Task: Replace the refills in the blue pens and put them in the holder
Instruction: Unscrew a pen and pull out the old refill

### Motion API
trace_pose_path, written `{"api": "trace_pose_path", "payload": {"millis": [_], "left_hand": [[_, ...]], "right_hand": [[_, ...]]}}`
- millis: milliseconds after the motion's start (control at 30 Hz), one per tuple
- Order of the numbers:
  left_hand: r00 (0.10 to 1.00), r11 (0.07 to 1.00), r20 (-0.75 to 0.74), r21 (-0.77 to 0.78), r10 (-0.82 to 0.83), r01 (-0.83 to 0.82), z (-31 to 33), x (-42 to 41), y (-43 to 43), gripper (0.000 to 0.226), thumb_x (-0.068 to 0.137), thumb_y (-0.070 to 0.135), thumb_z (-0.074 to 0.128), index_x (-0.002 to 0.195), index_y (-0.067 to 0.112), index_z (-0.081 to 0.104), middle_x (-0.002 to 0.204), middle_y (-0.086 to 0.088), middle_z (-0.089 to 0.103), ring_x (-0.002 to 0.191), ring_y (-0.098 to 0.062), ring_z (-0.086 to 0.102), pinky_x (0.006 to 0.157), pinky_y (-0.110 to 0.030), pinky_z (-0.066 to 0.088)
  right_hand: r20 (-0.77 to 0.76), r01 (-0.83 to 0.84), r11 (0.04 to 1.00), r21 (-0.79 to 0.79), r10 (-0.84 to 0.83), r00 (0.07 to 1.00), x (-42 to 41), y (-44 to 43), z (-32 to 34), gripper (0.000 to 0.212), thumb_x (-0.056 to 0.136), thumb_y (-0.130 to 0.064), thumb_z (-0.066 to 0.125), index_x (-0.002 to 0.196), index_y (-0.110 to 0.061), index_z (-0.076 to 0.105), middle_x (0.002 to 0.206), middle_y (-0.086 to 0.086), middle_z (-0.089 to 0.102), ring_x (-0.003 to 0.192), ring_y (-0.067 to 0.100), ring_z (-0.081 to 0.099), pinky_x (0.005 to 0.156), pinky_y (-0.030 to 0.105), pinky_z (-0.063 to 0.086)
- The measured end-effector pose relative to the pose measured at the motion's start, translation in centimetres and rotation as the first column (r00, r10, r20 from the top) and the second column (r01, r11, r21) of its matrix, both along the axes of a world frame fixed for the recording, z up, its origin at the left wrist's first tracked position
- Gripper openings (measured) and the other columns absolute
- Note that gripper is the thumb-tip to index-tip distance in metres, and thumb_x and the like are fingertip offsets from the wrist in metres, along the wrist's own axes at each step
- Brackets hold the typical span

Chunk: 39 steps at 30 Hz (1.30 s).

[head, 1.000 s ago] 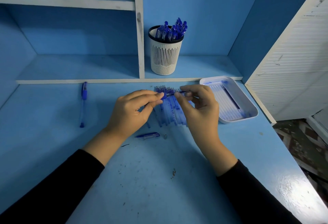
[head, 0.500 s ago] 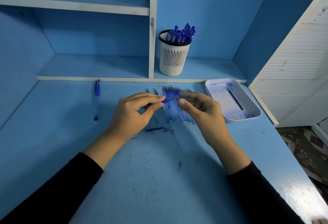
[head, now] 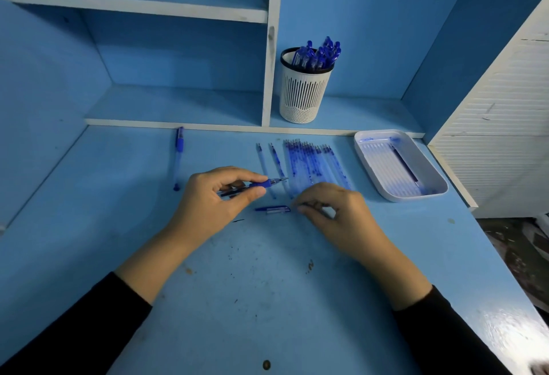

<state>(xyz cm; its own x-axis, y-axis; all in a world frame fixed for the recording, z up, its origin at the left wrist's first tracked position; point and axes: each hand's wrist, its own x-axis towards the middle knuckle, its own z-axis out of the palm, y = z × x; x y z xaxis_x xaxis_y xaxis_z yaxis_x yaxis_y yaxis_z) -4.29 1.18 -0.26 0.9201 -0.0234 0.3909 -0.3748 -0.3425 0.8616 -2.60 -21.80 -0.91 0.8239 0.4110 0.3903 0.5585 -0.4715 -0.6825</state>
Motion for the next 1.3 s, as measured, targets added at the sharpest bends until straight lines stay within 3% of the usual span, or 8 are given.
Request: {"api": "trace_pose_path", "payload": {"millis": [133, 233, 633, 767, 867, 1033, 1133, 1300], "left_hand": [[1.000, 1.000, -0.003, 0.004, -0.014, 0.014, 0.0, -0.3, 0.0, 0.015, 0.076, 0.026, 0.075, 0.091, 0.027, 0.076, 0.093, 0.013, 0.074, 0.085, -0.009, 0.070, 0.082, -0.019, 0.054], [1.000, 1.000, 0.008, 0.011, -0.029, 0.029, 0.0, -0.4, -0.1, 0.015, 0.076, 0.026, 0.075, 0.091, 0.030, 0.075, 0.093, 0.012, 0.074, 0.086, -0.012, 0.070, 0.083, -0.023, 0.055], [0.994, 0.994, 0.096, 0.102, -0.057, 0.047, -0.2, -0.6, -0.5, 0.017, 0.077, 0.024, 0.077, 0.092, 0.031, 0.075, 0.091, 0.016, 0.074, 0.082, -0.007, 0.070, 0.078, -0.022, 0.055], [0.988, 0.988, 0.143, 0.147, -0.065, 0.044, -0.1, -0.6, -0.4, 0.015, 0.077, 0.019, 0.079, 0.092, 0.020, 0.078, 0.086, 0.012, 0.074, 0.079, -0.006, 0.070, 0.075, -0.020, 0.055], [0.982, 0.984, 0.168, 0.170, -0.080, 0.051, 0.1, -0.6, -0.3, 0.015, 0.078, 0.018, 0.079, 0.092, 0.017, 0.078, 0.086, 0.009, 0.074, 0.080, -0.007, 0.070, 0.074, -0.022, 0.055], [0.983, 0.989, 0.167, 0.139, -0.070, 0.047, 0.2, -0.4, -0.1, 0.016, 0.077, 0.021, 0.078, 0.092, 0.023, 0.076, 0.086, 0.013, 0.073, 0.078, -0.007, 0.069, 0.074, -0.023, 0.056], [0.981, 0.986, 0.178, 0.159, -0.081, 0.052, 0.1, -0.5, -0.1, 0.016, 0.077, 0.020, 0.078, 0.092, 0.022, 0.077, 0.085, 0.012, 0.073, 0.078, -0.006, 0.069, 0.072, -0.022, 0.055], [0.980, 0.984, 0.179, 0.170, -0.088, 0.058, 0.0, -0.6, -0.2, 0.015, 0.077, 0.021, 0.078, 0.092, 0.019, 0.078, 0.085, 0.012, 0.073, 0.078, -0.006, 0.069, 0.073, -0.022, 0.055]], "right_hand": [[-0.259, 0.147, 0.883, 0.446, -0.030, 0.966, -0.4, 0.7, 1.0, 0.010, 0.084, 0.002, 0.070, 0.089, -0.006, 0.072, 0.084, 0.001, 0.074, 0.079, 0.009, 0.068, 0.074, 0.017, 0.048], [-0.268, 0.148, 0.844, 0.515, -0.006, 0.963, -0.6, 1.1, 1.3, 0.010, 0.083, 0.004, 0.069, 0.090, -0.003, 0.072, 0.084, 0.001, 0.074, 0.078, 0.008, 0.068, 0.075, 0.016, 0.049], [-0.195, 0.016, 0.929, 0.369, 0.060, 0.979, -0.6, 1.8, 0.6, 0.015, 0.083, 0.001, 0.072, 0.092, -0.010, 0.072, 0.088, 0.000, 0.073, 0.085, 0.015, 0.071, 0.081, 0.023, 0.053], [-0.157, 0.034, 0.964, 0.263, 0.008, 0.988, -0.9, 2.2, 0.8, 0.003, 0.088, -0.016, 0.068, 0.087, -0.013, 0.069, 0.073, -0.008, 0.068, 0.070, 0.009, 0.064, 0.068, 0.018, 0.048], [-0.090, 0.044, 0.988, 0.151, -0.031, 0.995, -1.1, 2.2, 0.9, 0.020, 0.089, -0.035, 0.063, 0.084, -0.016, 0.066, 0.070, -0.007, 0.065, 0.067, 0.011, 0.059, 0.064, 0.022, 0.047], [-0.121, -0.028, 0.970, 0.240, 0.059, 0.991, -0.9, 1.9, 0.9, 0.018, 0.087, -0.007, 0.069, 0.104, -0.012, 0.065, 0.088, -0.003, 0.068, 0.084, 0.016, 0.065, 0.080, 0.023, 0.051], [-0.048, 0.001, 0.987, 0.159, 0.006, 0.999, -0.9, 2.0, 0.9, 0.007, 0.090, -0.016, 0.067, 0.094, -0.011, 0.069, 0.081, -0.004, 0.069, 0.078, 0.010, 0.064, 0.075, 0.019, 0.050], [-0.108, -0.020, 0.986, 0.167, 0.039, 0.993, -0.9, 1.6, 1.1, 0.024, 0.087, -0.020, 0.071, 0.109, -0.014, 0.067, 0.094, -0.006, 0.070, 0.091, 0.011, 0.066, 0.083, 0.019, 0.051]]}}
